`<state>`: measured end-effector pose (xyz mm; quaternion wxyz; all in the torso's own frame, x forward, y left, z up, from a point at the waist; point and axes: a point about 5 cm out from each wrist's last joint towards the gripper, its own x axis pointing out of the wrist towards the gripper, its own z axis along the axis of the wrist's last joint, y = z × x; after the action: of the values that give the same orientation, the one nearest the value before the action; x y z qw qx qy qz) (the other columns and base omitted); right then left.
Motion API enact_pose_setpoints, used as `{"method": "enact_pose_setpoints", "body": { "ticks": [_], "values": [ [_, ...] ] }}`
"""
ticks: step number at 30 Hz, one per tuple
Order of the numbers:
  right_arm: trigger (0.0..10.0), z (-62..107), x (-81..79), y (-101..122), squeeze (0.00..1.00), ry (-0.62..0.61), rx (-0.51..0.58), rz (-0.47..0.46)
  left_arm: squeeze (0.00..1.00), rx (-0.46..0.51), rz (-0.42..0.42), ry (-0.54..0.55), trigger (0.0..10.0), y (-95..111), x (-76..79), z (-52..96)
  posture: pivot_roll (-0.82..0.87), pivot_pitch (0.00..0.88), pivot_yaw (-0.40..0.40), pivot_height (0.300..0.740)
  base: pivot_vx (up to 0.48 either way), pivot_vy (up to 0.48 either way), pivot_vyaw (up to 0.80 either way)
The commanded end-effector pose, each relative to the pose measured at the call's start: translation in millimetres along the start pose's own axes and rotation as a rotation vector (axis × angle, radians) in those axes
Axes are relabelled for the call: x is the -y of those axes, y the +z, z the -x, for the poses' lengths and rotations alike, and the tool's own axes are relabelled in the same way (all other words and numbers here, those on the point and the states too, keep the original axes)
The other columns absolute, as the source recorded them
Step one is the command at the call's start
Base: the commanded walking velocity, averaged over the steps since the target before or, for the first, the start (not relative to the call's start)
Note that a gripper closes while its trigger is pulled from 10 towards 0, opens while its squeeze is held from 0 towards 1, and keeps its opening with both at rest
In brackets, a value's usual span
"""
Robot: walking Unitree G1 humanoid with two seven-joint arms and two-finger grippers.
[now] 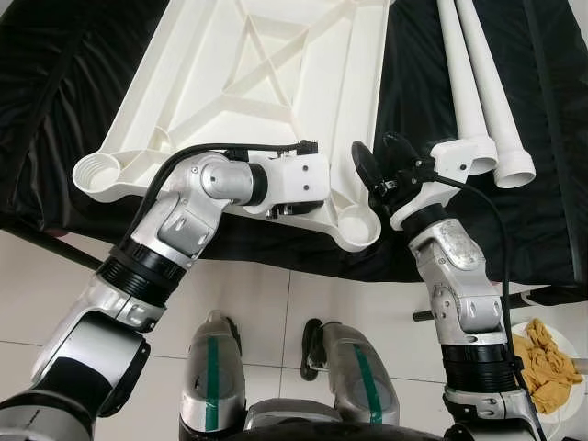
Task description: Building children table
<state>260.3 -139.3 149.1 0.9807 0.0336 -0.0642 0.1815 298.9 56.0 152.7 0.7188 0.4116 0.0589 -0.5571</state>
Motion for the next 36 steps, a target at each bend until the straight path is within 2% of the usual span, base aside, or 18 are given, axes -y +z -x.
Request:
{"method": "enact_pose_setpoints", "body": {
  "ticks": [1,11,15,17,21,26,29,31,32,33,34,36],
  "values": [
    [10.0,2.9,1.5,1.5,0.0,-0.013,0.001,-0.008,0.0,-0.136,0.053,0.397,10.0,-28.6,-13.3,1.3,0.01,0.124,-0.03,0.74,0.0,0.0,0.0],
    [10.0,3.8,0.6,2.3,0.0,-0.019,0.004,-0.013,0.0,-0.145,0.081,0.459,10.0,-30.2,-19.0,-2.9,0.01,0.125,-0.028,0.74,0.0,0.0,0.0],
    [10.0,4.2,-2.1,4.5,0.0,-0.013,0.027,-0.047,0.0,-0.141,0.09,0.512,10.0,-29.2,-25.8,-7.1,0.01,0.125,-0.026,0.74,0.0,0.0,0.0],
    [10.0,6.4,-8.4,7.5,0.0,0.034,0.052,-0.079,0.0,-0.147,0.077,0.544,10.0,-29.3,-29.7,-9.4,0.02,0.125,-0.024,0.74,0.0,0.0,0.0],
    [10.0,7.5,-11.7,8.8,0.0,0.061,0.061,-0.087,0.0,-0.149,0.073,0.557,10.0,-29.6,-31.3,-10.2,0.02,0.126,-0.024,0.74,0.0,0.0,0.0],
    [10.0,13.0,-19.1,9.4,0.0,0.124,0.062,-0.102,0.0,-0.15,0.066,0.623,10.0,-28.6,-40.5,-10.8,0.01,0.126,-0.021,0.74,0.0,0.0,0.0],
    [10.0,14.0,-19.0,9.4,0.0,0.129,0.061,-0.104,0.0,-0.123,0.099,0.644,10.0,-25.9,-45.2,-8.4,0.02,0.125,-0.022,0.74,0.0,0.0,0.0],
    [10.0,14.5,-18.2,8.7,0.0,0.132,0.059,-0.104,0.0,-0.042,0.134,0.648,10.0,-16.5,-50.8,-0.9,0.02,0.122,-0.022,0.74,0.0,0.0,0.0],
    [10.0,14.5,-18.2,8.7,0.0,0.132,0.059,-0.104,0.0,-0.042,0.134,0.648,10.0,-16.5,-50.8,-0.9,0.02,0.122,-0.022,0.74,0.0,0.0,0.0],
    [10.0,14.6,-17.6,7.9,0.0,0.134,0.056,-0.104,0.0,0.031,0.148,0.624,10.0,-8.1,-53.0,5.1,0.02,0.118,-0.024,0.74,0.0,0.0,0.0],
    [10.0,14.6,-17.6,7.9,0.0,0.134,0.056,-0.104,0.0,0.031,0.148,0.624,10.0,-8.1,-53.0,5.1,0.02,0.118,-0.024,0.74,0.0,0.0,0.0],
    [10.0,14.3,-16.7,7.3,0.0,0.149,0.051,-0.093,0.0,0.162,0.155,0.561,10.0,6.5,-54.0,17.3,0.03,0.115,-0.027,0.74,0.0,0.0,0.0]
  ]
}}
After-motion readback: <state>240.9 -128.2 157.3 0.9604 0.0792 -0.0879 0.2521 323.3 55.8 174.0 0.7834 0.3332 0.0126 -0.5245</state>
